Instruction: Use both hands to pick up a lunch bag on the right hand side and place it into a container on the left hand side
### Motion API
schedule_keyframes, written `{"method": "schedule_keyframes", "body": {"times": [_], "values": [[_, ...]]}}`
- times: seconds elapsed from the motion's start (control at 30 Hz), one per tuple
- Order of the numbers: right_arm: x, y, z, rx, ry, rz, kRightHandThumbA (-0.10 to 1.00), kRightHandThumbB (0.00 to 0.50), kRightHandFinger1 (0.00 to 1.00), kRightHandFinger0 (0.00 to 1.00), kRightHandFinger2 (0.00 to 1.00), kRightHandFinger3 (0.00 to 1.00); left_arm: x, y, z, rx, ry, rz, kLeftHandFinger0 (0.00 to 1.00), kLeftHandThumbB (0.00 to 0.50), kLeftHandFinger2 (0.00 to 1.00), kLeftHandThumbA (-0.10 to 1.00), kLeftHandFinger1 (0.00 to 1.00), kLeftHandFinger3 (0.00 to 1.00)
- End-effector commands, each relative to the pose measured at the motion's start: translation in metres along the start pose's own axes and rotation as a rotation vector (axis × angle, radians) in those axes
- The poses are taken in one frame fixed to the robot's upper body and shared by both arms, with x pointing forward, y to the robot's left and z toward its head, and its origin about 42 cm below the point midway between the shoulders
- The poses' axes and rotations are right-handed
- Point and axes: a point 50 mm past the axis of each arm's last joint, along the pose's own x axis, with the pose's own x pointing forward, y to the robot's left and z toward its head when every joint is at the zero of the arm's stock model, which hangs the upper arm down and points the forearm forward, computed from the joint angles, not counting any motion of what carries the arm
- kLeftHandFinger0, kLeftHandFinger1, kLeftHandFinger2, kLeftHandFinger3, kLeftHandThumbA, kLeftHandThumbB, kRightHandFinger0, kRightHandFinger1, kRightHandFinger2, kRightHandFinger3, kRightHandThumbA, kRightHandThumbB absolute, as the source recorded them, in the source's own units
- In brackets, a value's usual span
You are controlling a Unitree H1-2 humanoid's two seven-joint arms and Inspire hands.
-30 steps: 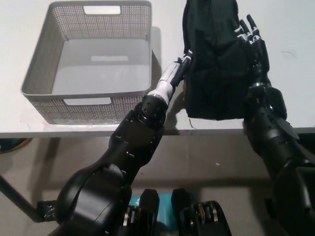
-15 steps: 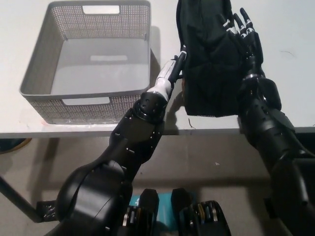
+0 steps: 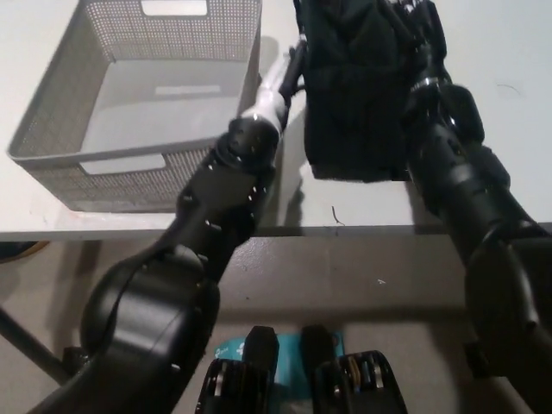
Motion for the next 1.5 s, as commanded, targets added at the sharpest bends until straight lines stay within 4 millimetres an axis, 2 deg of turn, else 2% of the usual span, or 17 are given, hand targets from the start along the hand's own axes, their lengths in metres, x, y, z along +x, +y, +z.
{"method": "schedule_keyframes", "body": {"times": [0.0, 0.1, 0.17, 0.23, 0.33, 0.5, 0.53, 0.6, 0.8, 1.0, 1.13, 1.23, 1.37, 1.47], "values": [[0.016, 0.087, 0.032, 0.005, -0.019, 0.19, 1.0, 0.103, 1.0, 1.0, 1.0, 1.0, 0.013, -0.007, 0.11, 0.009, -0.266, -0.048, 1.0, 0.302, 1.0, 1.0, 1.0, 1.0], [0.017, 0.094, 0.038, 0.008, -0.04, 0.206, 1.0, 0.069, 1.0, 1.0, 1.0, 1.0, 0.013, -0.003, 0.116, 0.004, -0.292, -0.061, 1.0, 0.317, 1.0, 1.0, 1.0, 1.0], [0.017, 0.097, 0.042, -0.002, -0.076, 0.225, 1.0, 0.064, 1.0, 1.0, 1.0, 1.0, 0.013, -0.002, 0.121, 0.003, -0.305, -0.061, 1.0, 0.298, 1.0, 1.0, 1.0, 1.0], [0.018, 0.099, 0.045, -0.004, -0.086, 0.216, 1.0, 0.081, 1.0, 1.0, 1.0, 1.0, 0.012, -0.002, 0.124, -0.003, -0.306, -0.058, 1.0, 0.293, 1.0, 1.0, 1.0, 1.0], [0.02, 0.101, 0.049, -0.004, -0.085, 0.196, 1.0, 0.079, 1.0, 1.0, 1.0, 1.0, 0.012, -0.003, 0.13, -0.006, -0.32, -0.062, 1.0, 0.282, 1.0, 1.0, 1.0, 1.0], [0.021, 0.105, 0.061, -0.059, -0.122, 0.18, 1.0, 0.08, 1.0, 1.0, 1.0, 1.0, 0.01, -0.007, 0.142, 0.014, -0.337, -0.053, 1.0, 0.292, 1.0, 1.0, 1.0, 1.0], [0.021, 0.106, 0.063, -0.081, -0.132, 0.176, 1.0, 0.093, 1.0, 1.0, 1.0, 1.0, 0.009, -0.007, 0.145, 0.014, -0.342, -0.054, 1.0, 0.295, 1.0, 1.0, 1.0, 1.0], [0.021, 0.112, 0.074, -0.104, -0.174, 0.186, 1.0, 0.093, 1.0, 1.0, 1.0, 1.0, 0.007, -0.008, 0.157, 0.02, -0.368, -0.06, 1.0, 0.31, 1.0, 1.0, 1.0, 1.0], [0.018, 0.123, 0.099, -0.059, -0.239, 0.231, 1.0, 0.095, 1.0, 1.0, 1.0, 1.0, -0.003, -0.012, 0.186, 0.071, -0.43, -0.063, 1.0, 0.313, 1.0, 1.0, 1.0, 1.0], [0.007, 0.137, 0.129, -0.06, -0.317, 0.262, 1.0, 0.115, 1.0, 1.0, 1.0, 1.0, -0.02, -0.019, 0.217, 0.109, -0.522, -0.067, 1.0, 0.298, 1.0, 1.0, 1.0, 1.0], [-0.003, 0.148, 0.15, -0.042, -0.343, 0.283, 1.0, 0.118, 1.0, 1.0, 1.0, 1.0, -0.033, -0.021, 0.235, 0.123, -0.58, -0.066, 1.0, 0.304, 1.0, 1.0, 1.0, 1.0], [-0.008, 0.162, 0.157, -0.063, -0.362, 0.311, 1.0, 0.094, 1.0, 1.0, 1.0, 1.0, -0.039, -0.013, 0.245, 0.138, -0.604, -0.027, 1.0, 0.324, 1.0, 1.0, 1.0, 1.0], [-0.008, 0.192, 0.154, -0.082, -0.353, 0.348, 1.0, 0.083, 1.0, 1.0, 1.0, 1.0, -0.049, 0.014, 0.253, 0.11, -0.628, 0.025, 1.0, 0.298, 1.0, 1.0, 1.0, 1.0], [-0.006, 0.201, 0.151, -0.07, -0.334, 0.376, 1.0, 0.086, 1.0, 1.0, 1.0, 1.0, -0.051, 0.023, 0.255, 0.106, -0.629, 0.046, 1.0, 0.298, 1.0, 1.0, 1.0, 1.0]]}}
